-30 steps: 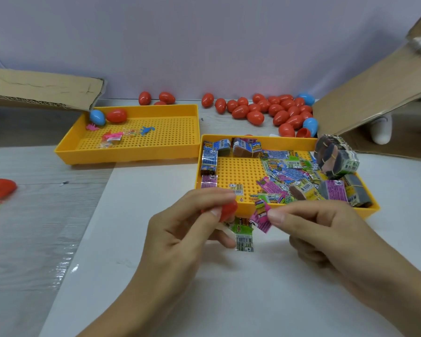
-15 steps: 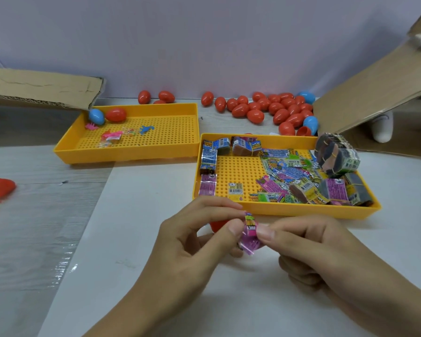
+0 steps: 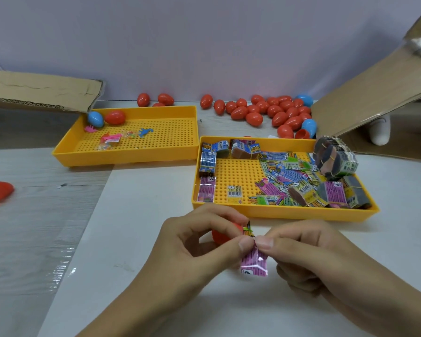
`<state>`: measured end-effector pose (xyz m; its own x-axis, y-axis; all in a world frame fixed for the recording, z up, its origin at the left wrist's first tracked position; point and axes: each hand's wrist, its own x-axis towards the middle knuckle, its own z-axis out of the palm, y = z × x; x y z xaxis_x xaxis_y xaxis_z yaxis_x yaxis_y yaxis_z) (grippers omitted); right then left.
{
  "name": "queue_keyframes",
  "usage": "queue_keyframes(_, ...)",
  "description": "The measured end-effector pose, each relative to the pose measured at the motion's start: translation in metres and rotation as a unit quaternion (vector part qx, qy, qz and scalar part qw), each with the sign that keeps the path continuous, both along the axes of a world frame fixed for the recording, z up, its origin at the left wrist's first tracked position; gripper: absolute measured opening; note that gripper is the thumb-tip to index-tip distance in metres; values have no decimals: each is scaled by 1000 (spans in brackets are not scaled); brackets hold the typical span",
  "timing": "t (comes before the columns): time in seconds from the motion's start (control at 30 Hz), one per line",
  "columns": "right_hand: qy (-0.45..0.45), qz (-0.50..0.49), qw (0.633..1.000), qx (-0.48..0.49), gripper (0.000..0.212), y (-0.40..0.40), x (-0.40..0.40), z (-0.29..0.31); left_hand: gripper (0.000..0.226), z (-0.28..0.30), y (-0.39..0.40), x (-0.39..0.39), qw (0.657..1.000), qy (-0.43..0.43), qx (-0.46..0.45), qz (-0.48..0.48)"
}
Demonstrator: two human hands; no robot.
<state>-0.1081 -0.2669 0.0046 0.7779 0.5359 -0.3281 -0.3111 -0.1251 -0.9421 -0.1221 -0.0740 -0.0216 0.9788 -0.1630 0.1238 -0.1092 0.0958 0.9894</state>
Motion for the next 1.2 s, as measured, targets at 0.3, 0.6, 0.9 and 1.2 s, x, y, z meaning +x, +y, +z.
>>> queue_keyframes(0.3,-145,-40,989,-14,35,-1,0,-7,14,1,1,2,999,31,-40,-11)
queue_keyframes(0.6,-162,-65,984,38,31,-2,2,-10,18,0,0,2,999,2,-39,-9)
queue_keyframes(0.9,-258,-113,959,-6,23,-5,2,-9,16,-1,1,1,993,34,-108,-10)
queue_keyframes(1.2,-337,-126,932,-42,25,-1,0,-10,13,0,-2,-5,998,-52,1,-34)
